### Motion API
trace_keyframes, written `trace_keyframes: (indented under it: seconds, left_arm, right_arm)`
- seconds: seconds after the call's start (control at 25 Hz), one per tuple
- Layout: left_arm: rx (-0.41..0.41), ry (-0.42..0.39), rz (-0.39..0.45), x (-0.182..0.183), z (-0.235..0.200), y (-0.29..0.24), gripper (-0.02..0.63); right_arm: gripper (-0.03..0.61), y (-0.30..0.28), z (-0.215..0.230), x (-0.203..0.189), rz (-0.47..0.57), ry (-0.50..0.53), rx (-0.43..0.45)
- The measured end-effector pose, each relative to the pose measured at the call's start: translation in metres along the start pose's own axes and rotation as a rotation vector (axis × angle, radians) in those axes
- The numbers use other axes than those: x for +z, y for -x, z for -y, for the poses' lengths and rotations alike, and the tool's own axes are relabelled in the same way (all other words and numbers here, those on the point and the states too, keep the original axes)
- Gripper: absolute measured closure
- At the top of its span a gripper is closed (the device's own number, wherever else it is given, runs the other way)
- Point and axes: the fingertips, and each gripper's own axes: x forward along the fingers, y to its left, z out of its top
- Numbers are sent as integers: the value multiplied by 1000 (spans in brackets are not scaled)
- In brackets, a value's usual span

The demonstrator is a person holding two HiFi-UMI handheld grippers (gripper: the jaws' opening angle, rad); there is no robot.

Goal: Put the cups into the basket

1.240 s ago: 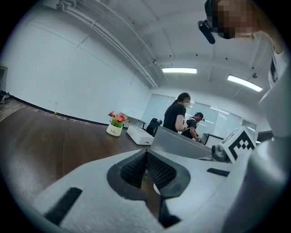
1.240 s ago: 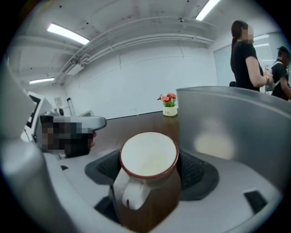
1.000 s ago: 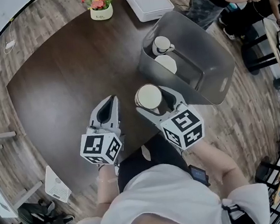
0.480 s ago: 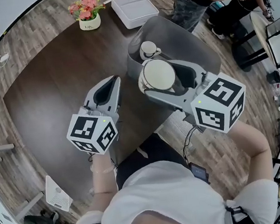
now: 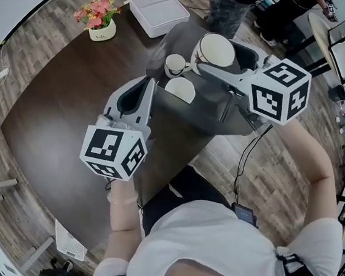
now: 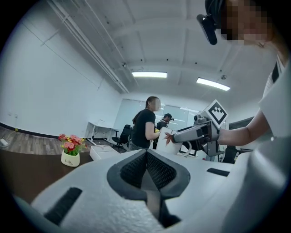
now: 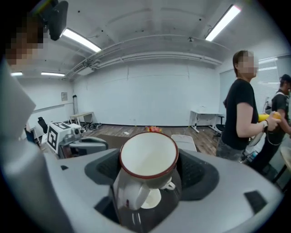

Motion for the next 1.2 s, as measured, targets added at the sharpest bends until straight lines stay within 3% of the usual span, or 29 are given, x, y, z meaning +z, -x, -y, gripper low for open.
trace_keyframes:
  seconds: [0.16,0.68,0.88,1.2]
  left_arm:
    - [47,-23,-51,-23,-9,-5,604]
    - [214,139,-60,-71,-54,16,604]
    - [222,144,-82,-80,-64,13,604]
    - [233,154,-95,-84,-71,14,604]
  right_arm:
    - [212,-24,44,-49,-51,-75,-60]
    - [212,-95,98,-163,-157,-112,-163]
    - [212,-110,106,-197,-211,-178,-193]
    - [212,-125,118,-233,-236,-158,-216]
